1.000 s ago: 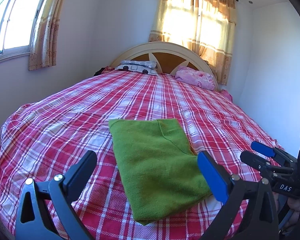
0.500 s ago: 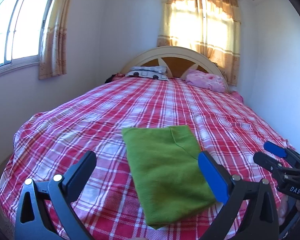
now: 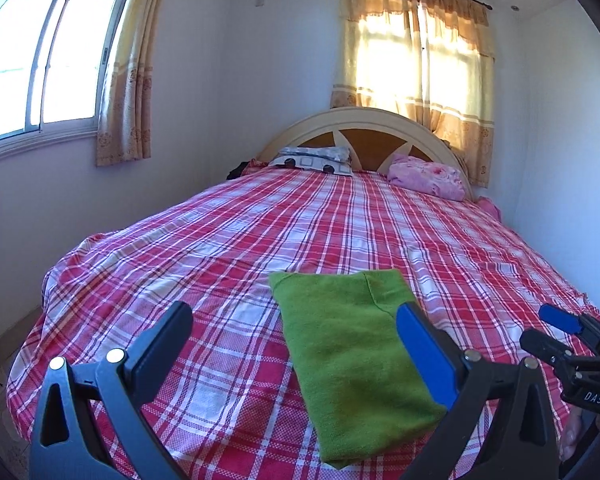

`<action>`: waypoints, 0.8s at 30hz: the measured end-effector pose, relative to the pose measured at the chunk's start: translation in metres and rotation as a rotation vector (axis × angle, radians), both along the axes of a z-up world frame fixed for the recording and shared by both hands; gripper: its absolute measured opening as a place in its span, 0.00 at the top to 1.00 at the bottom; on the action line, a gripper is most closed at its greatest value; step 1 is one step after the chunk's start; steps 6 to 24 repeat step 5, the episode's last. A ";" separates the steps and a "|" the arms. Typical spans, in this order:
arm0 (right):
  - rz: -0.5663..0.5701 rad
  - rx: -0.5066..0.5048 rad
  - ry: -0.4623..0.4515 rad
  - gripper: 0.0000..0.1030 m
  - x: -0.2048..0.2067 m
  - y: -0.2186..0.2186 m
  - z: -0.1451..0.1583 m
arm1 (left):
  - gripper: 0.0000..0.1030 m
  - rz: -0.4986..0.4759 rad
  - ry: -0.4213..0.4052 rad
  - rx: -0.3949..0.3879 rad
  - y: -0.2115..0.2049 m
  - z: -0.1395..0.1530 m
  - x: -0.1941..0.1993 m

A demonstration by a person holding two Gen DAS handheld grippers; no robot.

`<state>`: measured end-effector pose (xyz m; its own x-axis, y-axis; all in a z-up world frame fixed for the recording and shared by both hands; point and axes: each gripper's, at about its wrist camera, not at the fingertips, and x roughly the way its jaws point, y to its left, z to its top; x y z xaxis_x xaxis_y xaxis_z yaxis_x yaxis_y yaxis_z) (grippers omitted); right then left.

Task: Fold small clothes

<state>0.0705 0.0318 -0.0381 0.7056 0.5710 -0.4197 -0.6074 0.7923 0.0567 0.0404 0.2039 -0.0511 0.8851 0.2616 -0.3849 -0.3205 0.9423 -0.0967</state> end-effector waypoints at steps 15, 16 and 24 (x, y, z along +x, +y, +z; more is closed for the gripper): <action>0.002 0.000 0.002 0.27 -0.001 0.001 -0.001 | 0.00 -0.017 -0.012 0.018 -0.003 0.000 0.000; 0.002 0.000 0.002 0.27 -0.001 0.001 -0.001 | 0.00 -0.017 -0.012 0.018 -0.003 0.000 0.000; 0.002 0.000 0.002 0.27 -0.001 0.001 -0.001 | 0.00 -0.017 -0.012 0.018 -0.003 0.000 0.000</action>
